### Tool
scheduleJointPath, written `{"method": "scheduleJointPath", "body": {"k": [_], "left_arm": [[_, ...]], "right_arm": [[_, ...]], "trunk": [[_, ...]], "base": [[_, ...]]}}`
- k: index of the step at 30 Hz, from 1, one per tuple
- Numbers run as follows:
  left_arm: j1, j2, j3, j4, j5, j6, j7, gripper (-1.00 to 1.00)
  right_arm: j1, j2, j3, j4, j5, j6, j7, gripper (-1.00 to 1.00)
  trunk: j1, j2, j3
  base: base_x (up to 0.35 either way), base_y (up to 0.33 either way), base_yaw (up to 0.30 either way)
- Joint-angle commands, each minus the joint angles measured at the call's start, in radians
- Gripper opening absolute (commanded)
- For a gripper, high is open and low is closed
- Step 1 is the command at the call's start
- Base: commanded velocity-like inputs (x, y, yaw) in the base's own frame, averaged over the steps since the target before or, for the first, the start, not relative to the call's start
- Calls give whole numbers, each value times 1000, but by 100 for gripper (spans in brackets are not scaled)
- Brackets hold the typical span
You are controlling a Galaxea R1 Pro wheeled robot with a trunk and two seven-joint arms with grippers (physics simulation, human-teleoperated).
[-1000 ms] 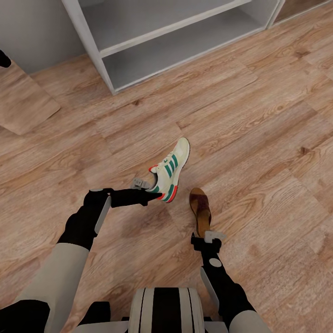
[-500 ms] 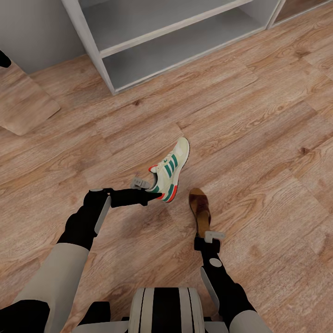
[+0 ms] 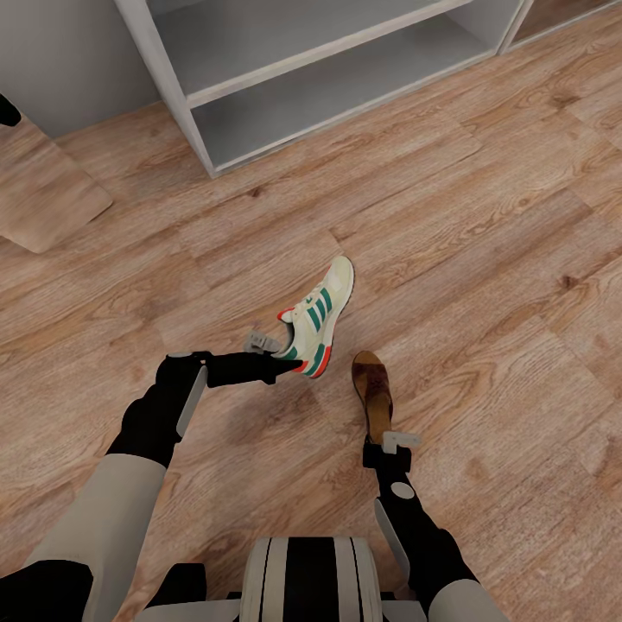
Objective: Pick up the two gym shoes and the two sandals from the corridor floor and place them onto the hallstand (shoe rack) in the corridor, making sure they are on the rack and not on the floor. Arrange them so the two gym shoes are next to each other and the two sandals are next to each other.
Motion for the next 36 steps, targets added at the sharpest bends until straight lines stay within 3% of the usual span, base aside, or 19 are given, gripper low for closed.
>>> {"method": "scheduleJointPath", "body": {"k": [1,17,36], "left_arm": [[0,0,1,-1,2,8,-4,-100],[0,1,2,-2,0,8,-3,-100],[0,3,4,-2,-3,10,-1,-100]], "right_arm": [[0,-1,3,0,-4,1,-5,-100],[0,-2,3,0,-3,1,-5,-100],[1,-9,5,2,-2,-60,-4,-100]], "trunk": [[0,0,0],[0,0,0],[-9,4,73]], "base": [[0,0,0],[0,0,0],[0,0,0]]}}
